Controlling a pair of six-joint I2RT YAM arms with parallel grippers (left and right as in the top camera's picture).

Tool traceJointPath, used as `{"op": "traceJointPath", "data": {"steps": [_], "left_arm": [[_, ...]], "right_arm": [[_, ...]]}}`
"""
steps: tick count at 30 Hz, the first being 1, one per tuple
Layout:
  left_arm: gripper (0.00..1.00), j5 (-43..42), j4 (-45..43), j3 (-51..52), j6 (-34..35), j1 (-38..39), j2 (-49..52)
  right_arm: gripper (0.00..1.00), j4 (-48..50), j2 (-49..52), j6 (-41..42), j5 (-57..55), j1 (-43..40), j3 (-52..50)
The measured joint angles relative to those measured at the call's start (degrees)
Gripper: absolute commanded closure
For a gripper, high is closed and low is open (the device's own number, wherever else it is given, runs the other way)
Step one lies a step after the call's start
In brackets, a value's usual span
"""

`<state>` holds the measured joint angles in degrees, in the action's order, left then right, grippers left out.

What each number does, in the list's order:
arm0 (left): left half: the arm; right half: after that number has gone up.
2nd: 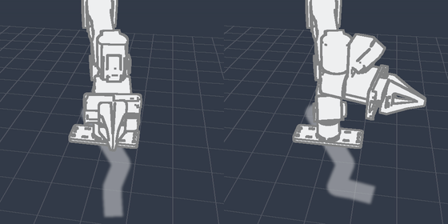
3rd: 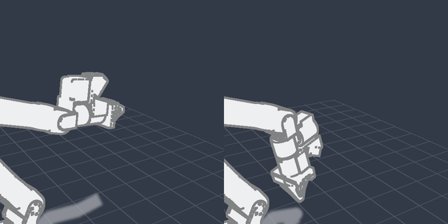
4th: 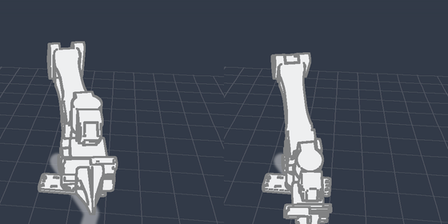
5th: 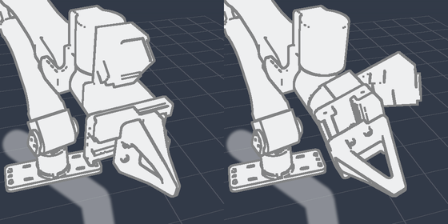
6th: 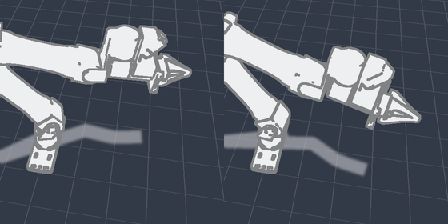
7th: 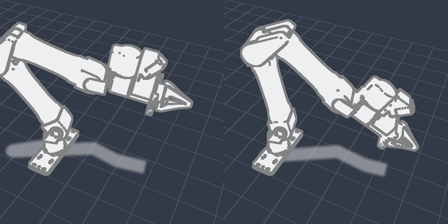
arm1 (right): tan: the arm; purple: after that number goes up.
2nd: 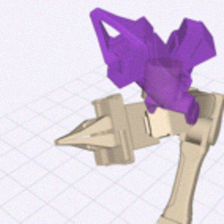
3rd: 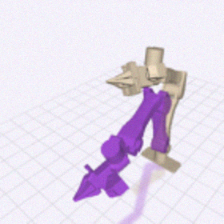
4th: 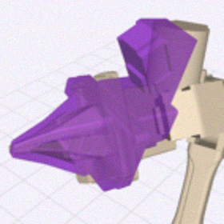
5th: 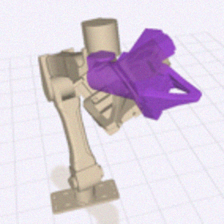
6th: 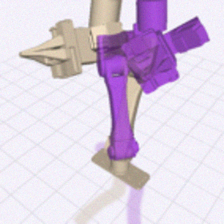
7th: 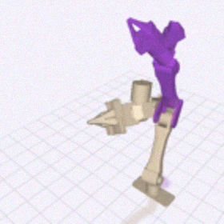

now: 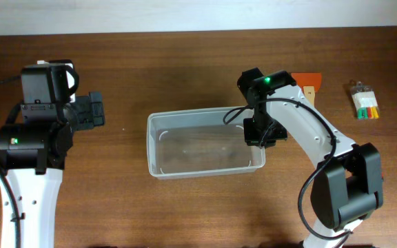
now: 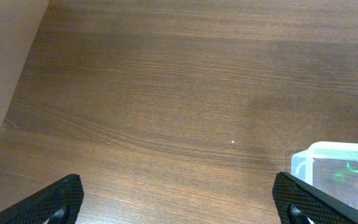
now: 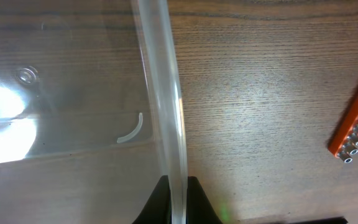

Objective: Pack container
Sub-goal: 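Set the container down and open the right gripper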

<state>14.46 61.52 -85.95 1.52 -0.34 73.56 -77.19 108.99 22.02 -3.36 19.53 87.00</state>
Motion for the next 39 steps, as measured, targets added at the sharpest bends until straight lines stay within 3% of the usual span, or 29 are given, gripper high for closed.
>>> {"op": "traceJointPath", "data": {"steps": [23, 27, 39], "left_arm": [[0.01, 0.0, 0.0, 0.0, 0.0, 0.0, 0.0], [0.01, 0.0, 0.0, 0.0, 0.0, 0.0, 0.0], [0.01, 0.0, 0.0, 0.0, 0.0, 0.0, 0.0]], "right_arm": [[0.95, 1.3, -0.1, 2.2, 0.0, 0.0, 0.0], [0.85, 2.1, -0.2, 2.7, 0.2, 0.0, 0.0], [0.83, 2.2, 0.3, 2.9, 0.2, 0.0, 0.9]]}}
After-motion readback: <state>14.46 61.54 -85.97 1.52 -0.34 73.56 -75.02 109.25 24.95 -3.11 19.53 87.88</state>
